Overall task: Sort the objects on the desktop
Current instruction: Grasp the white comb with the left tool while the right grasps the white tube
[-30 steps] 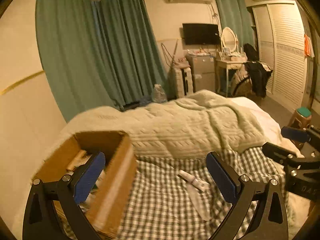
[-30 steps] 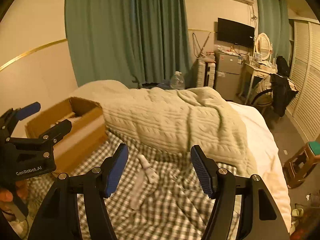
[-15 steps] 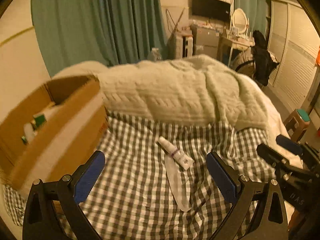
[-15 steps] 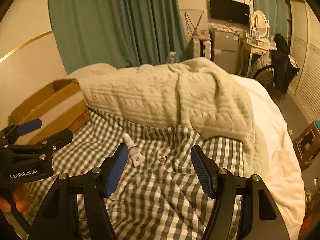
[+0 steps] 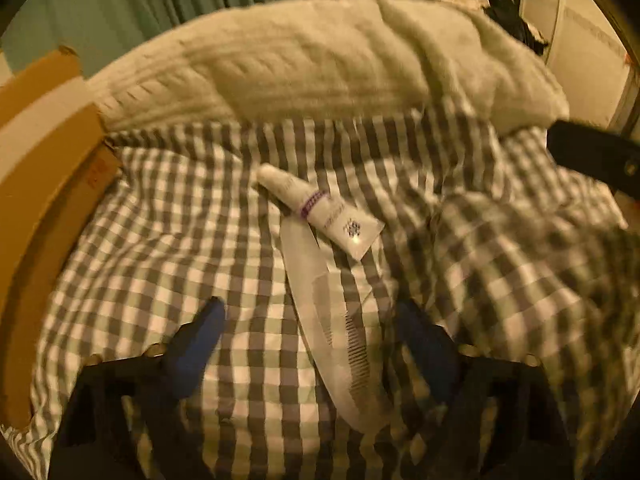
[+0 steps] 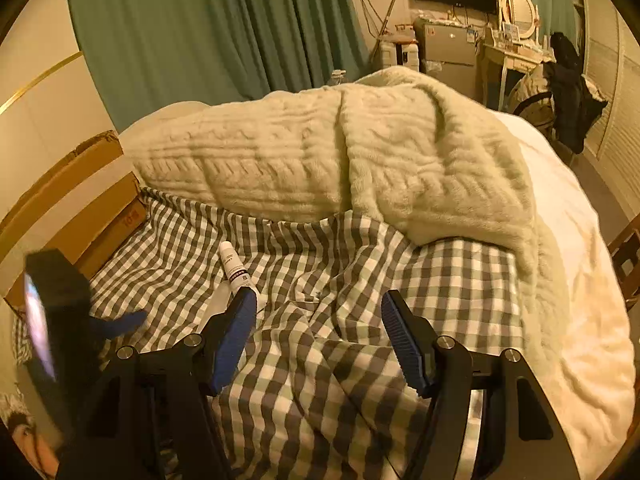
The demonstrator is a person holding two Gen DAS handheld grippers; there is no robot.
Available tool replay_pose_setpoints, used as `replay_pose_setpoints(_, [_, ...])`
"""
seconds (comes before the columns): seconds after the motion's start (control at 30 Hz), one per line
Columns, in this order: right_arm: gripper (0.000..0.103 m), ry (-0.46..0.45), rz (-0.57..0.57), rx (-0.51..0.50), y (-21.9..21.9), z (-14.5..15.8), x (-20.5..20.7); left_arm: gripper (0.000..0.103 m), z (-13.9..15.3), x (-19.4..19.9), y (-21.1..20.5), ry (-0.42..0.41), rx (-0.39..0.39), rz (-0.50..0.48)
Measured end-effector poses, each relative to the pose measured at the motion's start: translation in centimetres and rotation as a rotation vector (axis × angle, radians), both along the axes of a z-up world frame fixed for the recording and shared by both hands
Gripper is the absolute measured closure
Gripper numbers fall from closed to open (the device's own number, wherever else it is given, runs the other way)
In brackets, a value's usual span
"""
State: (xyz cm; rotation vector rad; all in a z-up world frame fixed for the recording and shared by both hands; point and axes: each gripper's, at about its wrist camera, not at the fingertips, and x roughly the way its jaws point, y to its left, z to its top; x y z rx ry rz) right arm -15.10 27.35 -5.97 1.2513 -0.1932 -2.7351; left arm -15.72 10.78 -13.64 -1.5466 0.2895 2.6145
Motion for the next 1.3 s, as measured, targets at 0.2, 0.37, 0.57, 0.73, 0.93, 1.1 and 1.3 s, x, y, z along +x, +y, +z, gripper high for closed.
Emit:
replay_pose_setpoints(0.2, [0.039,-0.03,0.043,-0.003,-2.0,-1.1,-0.5,0.077,-0.6,-0.1,-1.1,-0.053,0.124,-0.029])
replay_pose_setpoints(0.37, [0.039,-0.04,0.072,0.005,-4.5,-1.6,-0.9,0.08,3.9,0.9,-4.4,0.089,0.126,0.044])
replay_pose_setpoints(0.57, [0.039,-0.079,0.155,0.065,-8.3,-3.3,-4.0,0.099,5.2,-0.5,-9.8,0.108,0.165,0.165])
replay_pose_setpoints(0.73, [0.039,-0.143,0.221,0.117,-10.1,-5.5,-7.8,0.1,3.4,-1.3,-11.5,0.058,0.207,0.183])
replay_pose_setpoints(0.93, [0.039,-0.258,0.276,0.159,-12.7,-10.7,-12.3,0.099,3.0,-2.4,-12.4,0.056,0.226,0.179])
replay_pose_setpoints(1.1, [0.081,-0.259,0.289,0.207,-13.5,-11.9,-12.1,0.099,2.6,-2.9,-13.1,0.028,0.267,0.162])
replay_pose_setpoints(1.3, [0.092,-0.206,0.261,0.156,-12.3,-9.6,-9.0,0.1,3.4,-1.6,-12.7,0.041,0.288,0.126])
